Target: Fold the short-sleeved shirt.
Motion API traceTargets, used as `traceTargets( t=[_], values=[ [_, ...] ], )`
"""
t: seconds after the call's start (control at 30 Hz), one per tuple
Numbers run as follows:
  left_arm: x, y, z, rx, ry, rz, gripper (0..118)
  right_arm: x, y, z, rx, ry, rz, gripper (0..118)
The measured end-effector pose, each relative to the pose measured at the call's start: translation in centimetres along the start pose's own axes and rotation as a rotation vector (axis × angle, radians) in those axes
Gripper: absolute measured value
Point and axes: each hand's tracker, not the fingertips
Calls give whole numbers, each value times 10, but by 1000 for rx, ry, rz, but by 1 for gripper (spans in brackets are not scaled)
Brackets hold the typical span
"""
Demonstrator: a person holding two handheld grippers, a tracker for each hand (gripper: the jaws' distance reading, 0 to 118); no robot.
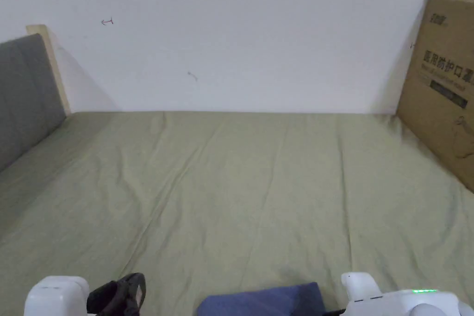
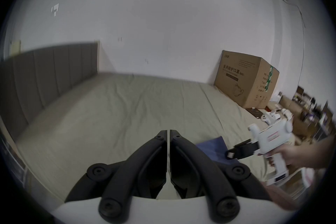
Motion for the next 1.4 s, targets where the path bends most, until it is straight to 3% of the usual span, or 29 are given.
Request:
traceTargets(
  t=[0.03,0.17,0.2,0.23,0.3,0.33,0.37,0.5,0.6,0.7,0.73,0.77,0.8,0.83,0.87,0.9,0.97,1.1,1.27,1.4],
  values=[
    [-9,-2,-7,-36,-12,42,3,8,-2,-9,-20,-31,4,0],
    [-46,-16,-42,-188,-153,207,4,33,-4,-13,-26,86,-139,0],
    [-56,-21,-55,-233,-224,280,19,37,-4,-12,-29,106,-165,0],
    [-68,-27,-72,-301,-313,365,42,41,-4,-12,-30,121,-173,0],
    [-83,-50,-109,-463,-465,528,103,46,-7,-11,-30,133,-172,0],
    [-84,-62,-123,-511,-517,568,117,47,-8,-12,-26,141,-175,0],
    [-86,-79,-141,-555,-576,603,118,47,-8,-12,-24,146,-183,0],
    [-87,-126,-192,-642,-665,787,118,50,-12,-13,-17,163,-213,0],
    [-65,-126,-217,-596,-921,897,118,53,-14,-15,-11,178,-236,0],
    [-40,-142,-241,-681,-904,1020,115,53,-14,-16,-11,183,-266,0],
    [-35,-142,-243,-679,-886,1011,103,53,-14,-16,-10,182,-271,0],
    [-31,-144,-244,-727,-771,945,74,52,-15,-16,-10,177,-273,0],
    [-26,-145,-245,-776,-609,805,21,52,-15,-16,-8,174,-274,0],
    [-23,-147,-241,-783,-553,739,20,50,-16,-15,-4,175,-275,0],
    [-20,-140,-233,-698,-709,848,20,47,-18,-15,7,157,-274,0],
    [-14,-131,-228,-714,-687,827,21,45,-20,-12,21,161,-271,0],
    [-36,-101,-219,-673,-612,651,21,39,-26,-2,116,176,-255,0],
    [-65,-46,-185,-626,-651,578,21,8,-37,46,188,117,-197,0],
    [-151,36,-144,-642,-430,280,21,-38,-57,113,352,109,-126,0],
    [-220,77,-124,-739,-156,133,21,-61,-70,126,354,91,-105,0]
  ],
)
